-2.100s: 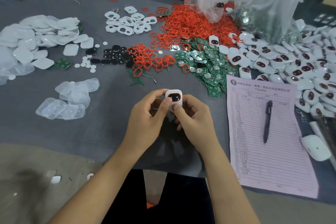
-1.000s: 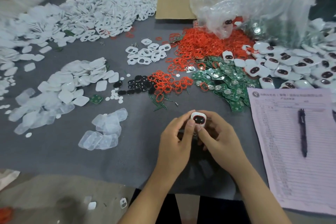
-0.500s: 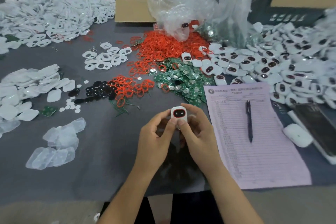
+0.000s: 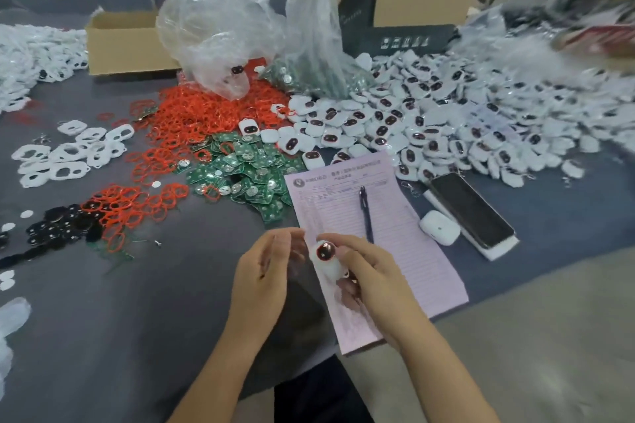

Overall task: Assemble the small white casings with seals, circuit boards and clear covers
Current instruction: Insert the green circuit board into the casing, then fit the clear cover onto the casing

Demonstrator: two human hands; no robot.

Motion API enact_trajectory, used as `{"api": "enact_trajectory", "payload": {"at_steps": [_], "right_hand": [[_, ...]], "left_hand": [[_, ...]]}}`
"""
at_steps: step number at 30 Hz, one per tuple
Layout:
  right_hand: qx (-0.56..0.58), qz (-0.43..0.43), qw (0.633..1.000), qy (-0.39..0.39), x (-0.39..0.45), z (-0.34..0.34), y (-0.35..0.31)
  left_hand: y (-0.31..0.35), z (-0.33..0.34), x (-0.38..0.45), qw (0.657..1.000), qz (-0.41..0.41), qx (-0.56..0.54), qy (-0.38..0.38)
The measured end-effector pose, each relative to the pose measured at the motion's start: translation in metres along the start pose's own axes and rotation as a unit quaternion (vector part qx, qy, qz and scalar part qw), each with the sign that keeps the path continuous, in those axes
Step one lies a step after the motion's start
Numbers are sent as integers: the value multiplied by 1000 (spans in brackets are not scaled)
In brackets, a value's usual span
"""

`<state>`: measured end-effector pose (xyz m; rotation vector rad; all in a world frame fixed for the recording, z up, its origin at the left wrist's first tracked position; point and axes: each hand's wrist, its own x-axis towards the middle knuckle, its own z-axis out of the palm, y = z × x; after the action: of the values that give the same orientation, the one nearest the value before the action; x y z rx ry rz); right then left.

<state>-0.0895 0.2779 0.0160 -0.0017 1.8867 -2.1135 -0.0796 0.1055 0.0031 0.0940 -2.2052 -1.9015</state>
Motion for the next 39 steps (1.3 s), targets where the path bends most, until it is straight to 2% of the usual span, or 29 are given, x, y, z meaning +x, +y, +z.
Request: {"api": "enact_trajectory", "payload": {"at_steps": [3, 4, 5, 6, 7, 9, 10, 12, 16, 20, 24, 27, 31, 36, 39], "right_hand": [[-80, 65, 984, -143, 2, -26, -13], [-124, 65, 976, -169, 5, -34, -19], [-157, 43, 975, -153, 11, -40, -25], [-173, 0, 981, -90, 17, -44, -32], [-160, -50, 986, 5, 23, -47, -39], [-60, -118, 976, 172, 35, -52, -50], [-29, -128, 968, 213, 39, -53, -51], [-77, -130, 958, 242, 42, -45, -45], [-177, -162, 955, 177, 42, -1, -14], [-260, -205, 940, 84, 39, 58, 11], [-274, -208, 939, 1, 43, 115, 31], [-304, -224, 925, -43, 48, 152, 39], [-361, -265, 889, -97, 50, 195, 44], [-412, -313, 844, -142, 52, 236, 49], [-425, -348, 823, -146, 52, 253, 52]], "left_hand": [[-9, -1, 4, 1000, -21, 8, 12], [-11, -3, 5, 1000, -26, 3, 14], [-13, -4, 4, 999, -29, -1, 15], [-14, -5, 4, 999, -32, -3, 15], [-15, -5, 3, 999, -33, -3, 12], [-15, -3, 3, 999, -34, 6, 3], [-14, -2, 2, 999, -35, 11, -1], [-12, -2, 0, 999, -38, 12, 0], [-6, -6, 0, 999, -29, 12, 24], [-10, -29, 0, 992, 19, 112, 53], [-23, -84, -10, 970, 58, 208, 116], [-31, -130, -23, 941, 62, 300, 143], [-41, -178, -41, 891, 52, 415, 178], [-46, -209, -56, 830, 83, 493, 245], [-44, -222, -72, 785, 51, 527, 320]]}}
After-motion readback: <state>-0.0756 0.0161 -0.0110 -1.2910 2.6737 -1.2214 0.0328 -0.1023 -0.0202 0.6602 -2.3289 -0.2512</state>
